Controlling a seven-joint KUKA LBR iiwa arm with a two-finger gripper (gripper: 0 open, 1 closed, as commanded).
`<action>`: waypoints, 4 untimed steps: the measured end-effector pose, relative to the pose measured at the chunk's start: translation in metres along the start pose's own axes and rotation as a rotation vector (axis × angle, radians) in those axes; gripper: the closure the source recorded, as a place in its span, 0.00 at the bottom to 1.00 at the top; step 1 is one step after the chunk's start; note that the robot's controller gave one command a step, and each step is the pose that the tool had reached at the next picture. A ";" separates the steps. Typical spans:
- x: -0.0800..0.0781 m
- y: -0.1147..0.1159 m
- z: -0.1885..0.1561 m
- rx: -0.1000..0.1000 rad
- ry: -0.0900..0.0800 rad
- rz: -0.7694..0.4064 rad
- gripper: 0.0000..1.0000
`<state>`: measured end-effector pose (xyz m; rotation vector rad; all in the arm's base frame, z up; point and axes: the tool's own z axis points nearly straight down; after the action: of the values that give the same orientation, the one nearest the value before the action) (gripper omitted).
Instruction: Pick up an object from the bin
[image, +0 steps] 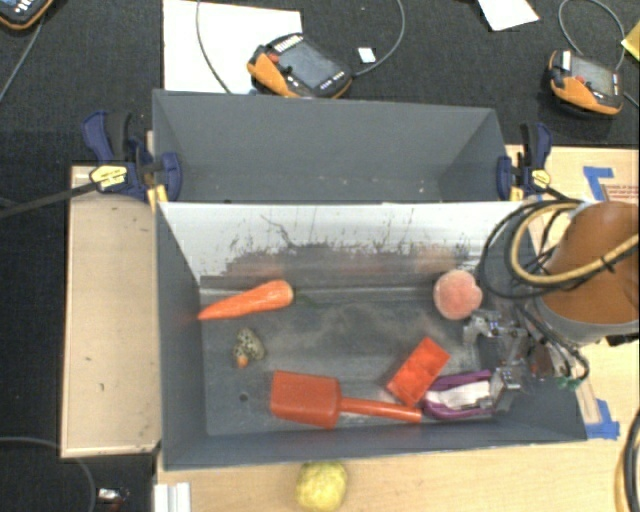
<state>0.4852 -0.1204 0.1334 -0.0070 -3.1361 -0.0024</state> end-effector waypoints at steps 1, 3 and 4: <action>-0.002 0.001 -0.004 0.002 -0.008 -0.008 0.00; -0.031 0.075 0.013 0.006 -0.013 -0.371 0.00; -0.001 0.112 0.033 0.000 -0.003 -0.452 0.00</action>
Offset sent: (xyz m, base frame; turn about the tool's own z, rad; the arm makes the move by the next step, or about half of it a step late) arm 0.0082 0.0718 -0.0634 -0.5415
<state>0.4863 -0.0086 0.1001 0.6963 -3.0616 -0.0043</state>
